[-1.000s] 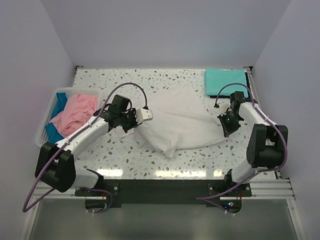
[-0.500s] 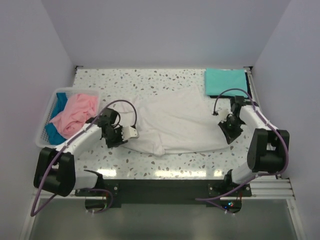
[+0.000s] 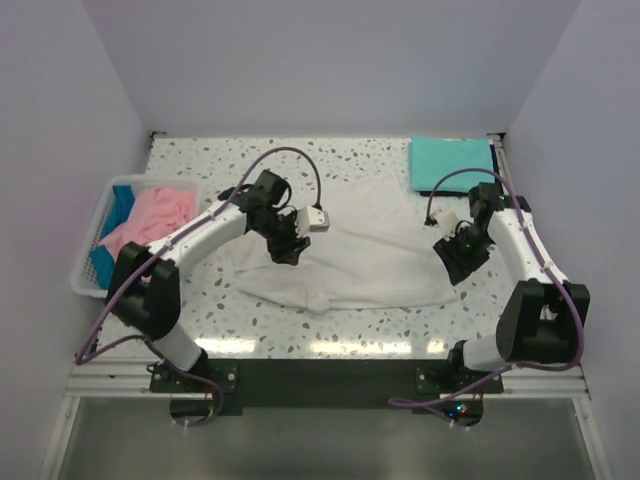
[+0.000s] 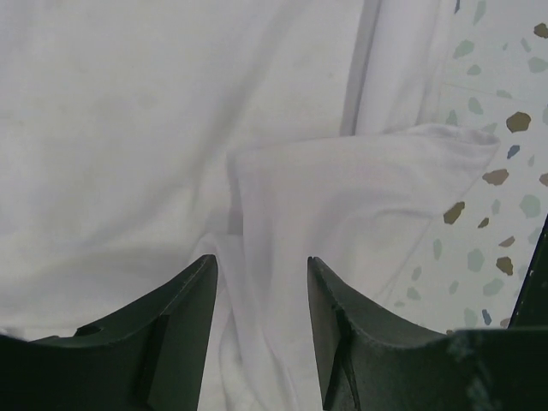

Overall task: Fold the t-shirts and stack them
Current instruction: Flatten the tshirt out

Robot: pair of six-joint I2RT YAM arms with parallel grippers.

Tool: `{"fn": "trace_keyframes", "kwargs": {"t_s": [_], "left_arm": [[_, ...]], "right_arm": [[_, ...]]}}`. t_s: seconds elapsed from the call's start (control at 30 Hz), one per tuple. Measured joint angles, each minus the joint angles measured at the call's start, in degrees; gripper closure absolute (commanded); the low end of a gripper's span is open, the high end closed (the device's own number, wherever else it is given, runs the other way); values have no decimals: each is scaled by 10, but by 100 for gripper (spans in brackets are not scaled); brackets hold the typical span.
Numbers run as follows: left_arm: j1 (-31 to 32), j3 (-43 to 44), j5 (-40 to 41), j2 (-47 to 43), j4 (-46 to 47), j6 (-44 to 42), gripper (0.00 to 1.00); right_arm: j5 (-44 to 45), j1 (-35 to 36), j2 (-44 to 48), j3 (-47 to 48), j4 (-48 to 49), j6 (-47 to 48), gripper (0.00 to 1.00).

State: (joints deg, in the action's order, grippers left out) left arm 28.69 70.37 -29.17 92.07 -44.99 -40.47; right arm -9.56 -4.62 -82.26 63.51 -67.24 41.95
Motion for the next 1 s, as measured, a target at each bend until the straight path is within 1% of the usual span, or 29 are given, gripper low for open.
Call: {"fn": "trace_keyframes", "kwargs": {"t_s": [0.1, 0.17, 0.37, 0.57, 0.67, 0.73, 0.77, 0.83, 0.87, 0.93, 0.97, 1.0], "left_arm": [[7, 31, -2, 80, 3, 30, 49], [7, 45, -2, 115, 4, 43, 49], [11, 77, -8, 160, 6, 55, 51], [23, 81, -26, 176, 6, 60, 51], [29, 86, -31, 188, 7, 67, 52], [30, 87, -33, 196, 9, 70, 57], [32, 87, -33, 200, 9, 71, 62], [33, 87, -35, 206, 9, 79, 68], [33, 87, -35, 207, 10, 80, 76], [33, 88, -37, 209, 10, 85, 84], [33, 90, -40, 209, 10, 86, 93], [33, 92, -44, 209, 9, 87, 97]], "right_arm": [[-2, 0, -2, 0, -11, 19, 59], [-2, 0, -2, -2, -14, 31, 60], [-1, 0, -2, -10, -20, 53, 61], [1, 0, -2, -10, -21, 59, 61], [7, 0, -2, -10, -21, 63, 58], [11, 0, -2, -10, -20, 68, 56], [11, 0, -2, -11, -20, 71, 55], [11, 0, -2, -11, -19, 78, 54], [11, 0, -2, -11, -19, 81, 53], [11, 0, -2, -11, -19, 89, 53], [11, 0, -2, -11, -19, 92, 53], [11, 0, -2, -11, -19, 95, 53]]}}
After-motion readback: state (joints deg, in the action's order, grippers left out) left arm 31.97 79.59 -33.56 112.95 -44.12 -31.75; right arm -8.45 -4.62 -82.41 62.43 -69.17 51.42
